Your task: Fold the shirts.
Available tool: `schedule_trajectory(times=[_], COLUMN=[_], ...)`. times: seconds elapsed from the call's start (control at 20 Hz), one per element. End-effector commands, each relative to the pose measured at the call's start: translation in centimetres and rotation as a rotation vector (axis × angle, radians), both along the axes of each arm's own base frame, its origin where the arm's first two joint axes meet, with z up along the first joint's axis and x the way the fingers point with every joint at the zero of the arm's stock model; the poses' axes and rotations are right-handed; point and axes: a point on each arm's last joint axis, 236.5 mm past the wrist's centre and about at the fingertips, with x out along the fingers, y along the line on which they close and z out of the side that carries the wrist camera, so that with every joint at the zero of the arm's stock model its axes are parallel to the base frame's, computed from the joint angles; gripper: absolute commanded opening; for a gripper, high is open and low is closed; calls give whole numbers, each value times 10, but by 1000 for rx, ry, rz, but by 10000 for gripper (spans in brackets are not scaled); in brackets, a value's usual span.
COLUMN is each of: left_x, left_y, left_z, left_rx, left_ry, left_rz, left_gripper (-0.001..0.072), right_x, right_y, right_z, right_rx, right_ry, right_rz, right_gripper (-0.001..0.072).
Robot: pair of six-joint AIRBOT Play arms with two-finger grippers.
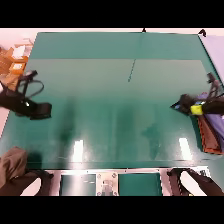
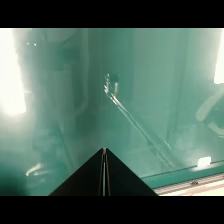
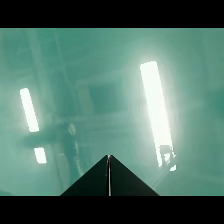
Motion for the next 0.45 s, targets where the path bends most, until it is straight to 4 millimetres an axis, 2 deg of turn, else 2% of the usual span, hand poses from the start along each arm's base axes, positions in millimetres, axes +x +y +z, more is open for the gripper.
schedule_trajectory(times=[0.0, 0.1, 0.4], left_x=[-26, -20, -16], left_y=[-6, -5, -5], left_z=[-28, -28, -27], left_rx=[-25, -25, -24], left_ry=[39, 14, -2], left_rz=[13, 18, 23], left_gripper=[24, 24, 23], right_x=[-21, -28, -28], right_y=[42, 51, 52], right_z=[-25, -27, -27], right_rx=[-12, -6, -6], right_ry=[-20, -5, -5], right_rz=[103, 142, 145], right_gripper=[16, 17, 16])
